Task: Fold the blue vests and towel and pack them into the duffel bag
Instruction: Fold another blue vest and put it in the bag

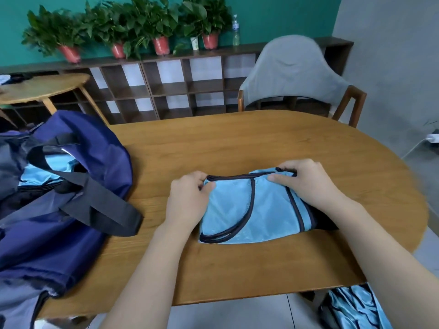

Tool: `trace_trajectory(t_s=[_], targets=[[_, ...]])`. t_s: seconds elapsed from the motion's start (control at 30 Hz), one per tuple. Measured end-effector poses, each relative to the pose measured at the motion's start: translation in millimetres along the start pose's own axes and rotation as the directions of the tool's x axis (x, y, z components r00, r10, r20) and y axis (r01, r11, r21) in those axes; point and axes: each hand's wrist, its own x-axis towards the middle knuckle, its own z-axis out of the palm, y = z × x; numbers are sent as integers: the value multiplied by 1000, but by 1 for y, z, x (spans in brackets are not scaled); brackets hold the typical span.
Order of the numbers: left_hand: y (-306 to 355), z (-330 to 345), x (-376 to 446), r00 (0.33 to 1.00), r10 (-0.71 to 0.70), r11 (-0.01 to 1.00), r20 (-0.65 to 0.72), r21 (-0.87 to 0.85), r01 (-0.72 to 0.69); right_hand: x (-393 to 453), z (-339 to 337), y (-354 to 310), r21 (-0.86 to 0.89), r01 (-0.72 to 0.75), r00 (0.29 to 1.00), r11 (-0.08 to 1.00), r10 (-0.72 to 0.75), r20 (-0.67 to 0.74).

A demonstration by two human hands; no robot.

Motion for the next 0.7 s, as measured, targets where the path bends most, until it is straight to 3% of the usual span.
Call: trace_trajectory(t_s=[0.23, 0.3, 0.43, 0.5, 0.6, 0.7], targets=[[-4, 2, -2, 997, -60, 994, -45, 88, 64, 9, 9, -6, -158, -35, 999, 987, 41, 36], [-5, 0, -6, 998, 19, 990, -65, 144, -10, 7, 7, -14, -183, -48, 998, 982, 53, 21], [-3, -6, -8, 926, 372, 920, 56, 113, -376, -7, 0, -30, -325, -17, 994, 946, -19, -108], [-6, -3, -8, 905, 401, 911, 141, 45, -411, -23, 3, -38, -406, 53, 975, 912, -135, -178], [-13, 0, -10, 910, 368, 923, 193, 41, -382, -57, 19, -55, -354, 127, 941, 926, -225, -251], [-18, -7, -14, 923, 334, 933, 189, 71, -352, -89, 40, -65, -326, 112, 981, 939, -156, -115]])
